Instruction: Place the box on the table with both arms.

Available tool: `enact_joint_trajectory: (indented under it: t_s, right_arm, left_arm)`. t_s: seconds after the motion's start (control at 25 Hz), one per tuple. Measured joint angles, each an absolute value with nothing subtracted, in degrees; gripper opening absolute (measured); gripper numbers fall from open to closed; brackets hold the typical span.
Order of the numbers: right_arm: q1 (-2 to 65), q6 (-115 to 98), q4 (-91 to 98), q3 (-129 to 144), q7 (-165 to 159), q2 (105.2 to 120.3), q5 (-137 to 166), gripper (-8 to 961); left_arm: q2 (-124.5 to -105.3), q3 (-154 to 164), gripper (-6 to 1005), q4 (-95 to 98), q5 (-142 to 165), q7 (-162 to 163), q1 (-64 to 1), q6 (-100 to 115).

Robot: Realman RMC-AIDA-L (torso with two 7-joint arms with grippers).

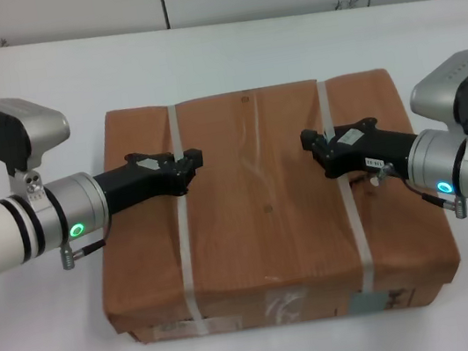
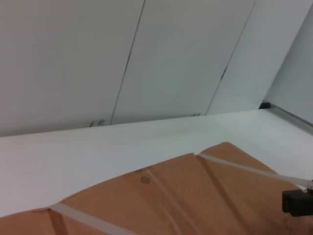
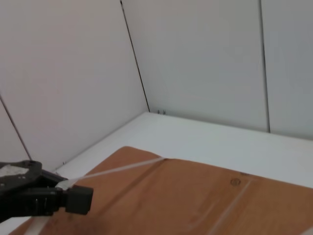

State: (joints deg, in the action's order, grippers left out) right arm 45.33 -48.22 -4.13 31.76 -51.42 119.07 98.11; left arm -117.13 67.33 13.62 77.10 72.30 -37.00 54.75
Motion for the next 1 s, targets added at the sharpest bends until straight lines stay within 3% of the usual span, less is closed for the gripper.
enact_joint_trajectory:
  t_s: [0.72,1.0]
  right_arm:
    - [46.04,-45.81,-6.21,29.36,-53.02,119.10,100.44,92]
    - [45.69,-44.32,-6.29,28.75,-53.55,119.09,100.53,99]
  left_arm:
    - [-117.59,67.90,25,10.38,77.32,70.32,-38.35,51.03]
    - [-117.76,67.94,74,9.62,76.87,69.69,-38.21,49.07]
